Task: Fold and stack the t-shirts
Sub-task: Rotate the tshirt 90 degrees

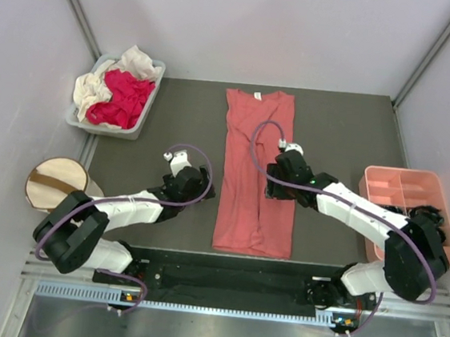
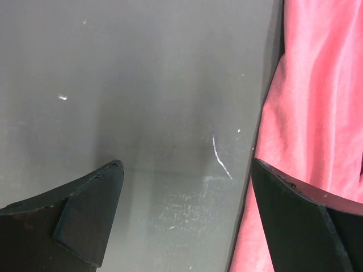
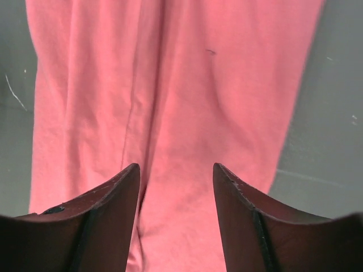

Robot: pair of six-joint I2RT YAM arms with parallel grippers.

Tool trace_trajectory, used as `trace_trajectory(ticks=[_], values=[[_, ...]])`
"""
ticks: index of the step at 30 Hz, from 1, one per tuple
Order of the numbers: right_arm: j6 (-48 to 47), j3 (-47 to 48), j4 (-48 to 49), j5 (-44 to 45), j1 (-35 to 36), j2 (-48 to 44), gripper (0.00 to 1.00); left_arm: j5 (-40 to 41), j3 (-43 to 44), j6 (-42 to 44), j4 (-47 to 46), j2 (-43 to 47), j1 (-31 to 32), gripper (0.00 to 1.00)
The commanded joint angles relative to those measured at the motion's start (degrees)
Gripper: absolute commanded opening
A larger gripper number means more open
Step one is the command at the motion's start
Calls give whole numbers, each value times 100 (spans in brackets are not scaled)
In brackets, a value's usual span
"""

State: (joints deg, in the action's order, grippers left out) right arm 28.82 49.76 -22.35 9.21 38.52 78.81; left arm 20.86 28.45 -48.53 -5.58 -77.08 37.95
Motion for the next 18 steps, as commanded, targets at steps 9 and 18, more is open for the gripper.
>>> trace_trajectory(ticks=[9, 18], values=[[9, 1027, -296, 985, 1218, 1242, 46, 23, 29, -165, 699, -281, 265, 99], [510, 1036, -279, 1101, 1360, 1559, 36, 41, 12, -77, 822, -202, 265, 99]])
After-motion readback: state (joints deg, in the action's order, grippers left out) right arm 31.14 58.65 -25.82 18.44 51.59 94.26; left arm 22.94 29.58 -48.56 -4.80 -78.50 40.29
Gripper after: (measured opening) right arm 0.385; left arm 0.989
